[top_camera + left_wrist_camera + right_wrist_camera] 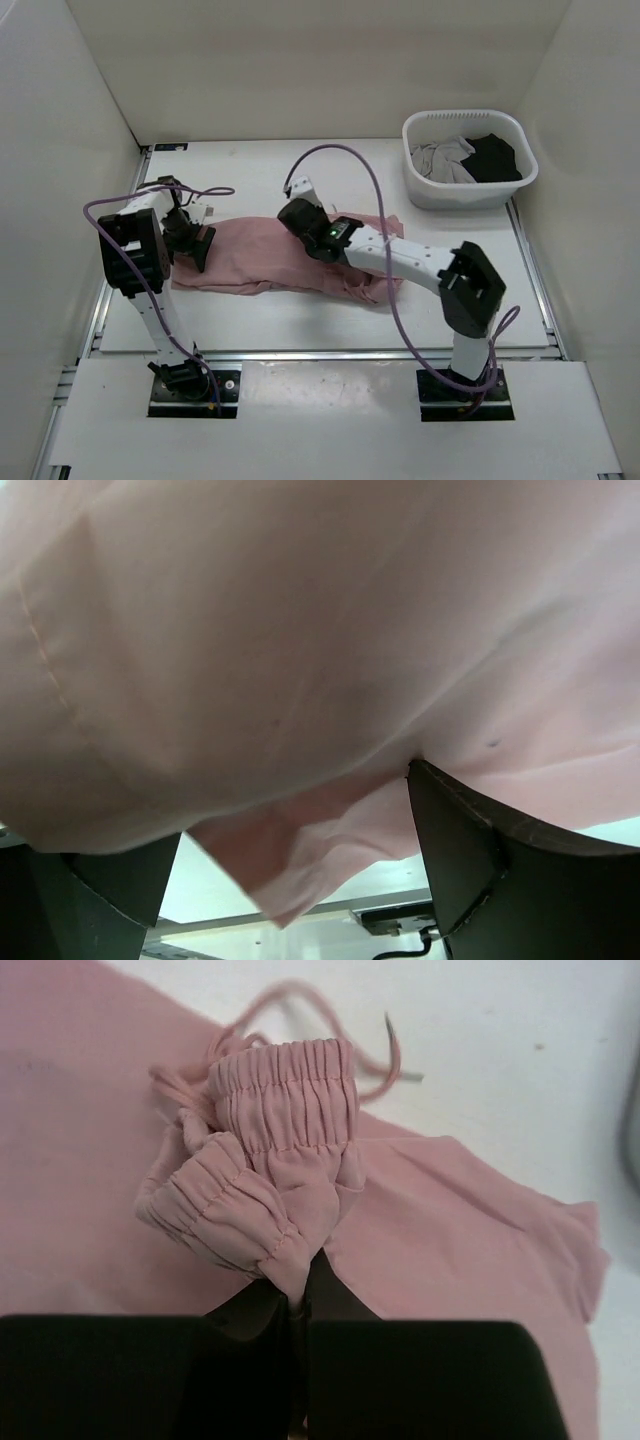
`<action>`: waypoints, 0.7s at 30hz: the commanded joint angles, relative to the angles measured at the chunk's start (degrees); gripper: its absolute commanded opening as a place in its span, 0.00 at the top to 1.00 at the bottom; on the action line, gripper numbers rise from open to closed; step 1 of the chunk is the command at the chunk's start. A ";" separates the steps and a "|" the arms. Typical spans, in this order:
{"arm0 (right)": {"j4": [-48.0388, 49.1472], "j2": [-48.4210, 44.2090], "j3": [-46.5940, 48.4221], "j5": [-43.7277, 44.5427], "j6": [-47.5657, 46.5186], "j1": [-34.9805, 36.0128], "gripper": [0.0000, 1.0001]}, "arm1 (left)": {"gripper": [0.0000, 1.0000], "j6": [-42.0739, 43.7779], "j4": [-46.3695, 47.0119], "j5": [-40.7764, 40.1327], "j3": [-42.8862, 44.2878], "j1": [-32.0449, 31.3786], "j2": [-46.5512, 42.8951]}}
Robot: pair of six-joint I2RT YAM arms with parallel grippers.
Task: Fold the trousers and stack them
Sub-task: Fold the trousers
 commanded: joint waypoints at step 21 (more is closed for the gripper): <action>-6.49 -17.98 -4.82 -11.71 15.31 -5.76 0.86 | 0.00 1.30 -1.07 0.99 13.11 0.07 -3.25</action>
